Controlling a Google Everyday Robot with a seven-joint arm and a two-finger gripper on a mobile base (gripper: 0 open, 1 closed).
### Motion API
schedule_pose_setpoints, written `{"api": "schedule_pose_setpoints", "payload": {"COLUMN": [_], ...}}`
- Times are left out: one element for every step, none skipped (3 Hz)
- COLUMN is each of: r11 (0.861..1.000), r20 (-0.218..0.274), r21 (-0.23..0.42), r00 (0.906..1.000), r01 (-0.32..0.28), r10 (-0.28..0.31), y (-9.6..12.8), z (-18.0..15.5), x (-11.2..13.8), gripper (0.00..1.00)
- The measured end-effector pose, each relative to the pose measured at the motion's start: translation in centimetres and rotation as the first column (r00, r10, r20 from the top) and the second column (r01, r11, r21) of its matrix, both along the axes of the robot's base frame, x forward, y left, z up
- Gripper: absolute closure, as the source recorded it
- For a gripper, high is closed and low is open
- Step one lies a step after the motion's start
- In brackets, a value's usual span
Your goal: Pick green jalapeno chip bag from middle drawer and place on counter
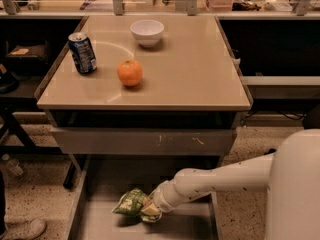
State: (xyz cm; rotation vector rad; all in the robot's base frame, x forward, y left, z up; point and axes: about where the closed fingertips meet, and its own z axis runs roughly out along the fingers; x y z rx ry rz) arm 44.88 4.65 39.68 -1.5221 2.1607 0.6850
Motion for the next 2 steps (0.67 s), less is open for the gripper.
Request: {"api": "schedule_pose_setpoints", "payload": {"r11": [0.999,0.995], "r20": [-0.003,0.006], "r21": [0.022,0.015], "r00": [0.9995,0.9953], "r01": [0.032,0.097], "r10": [-0.032,-0.097], "y": [-1.9,-5.2], "z": [3.3,7.1], "x": [-1.1,-2.3], "gripper": [1.00,1.00]}}
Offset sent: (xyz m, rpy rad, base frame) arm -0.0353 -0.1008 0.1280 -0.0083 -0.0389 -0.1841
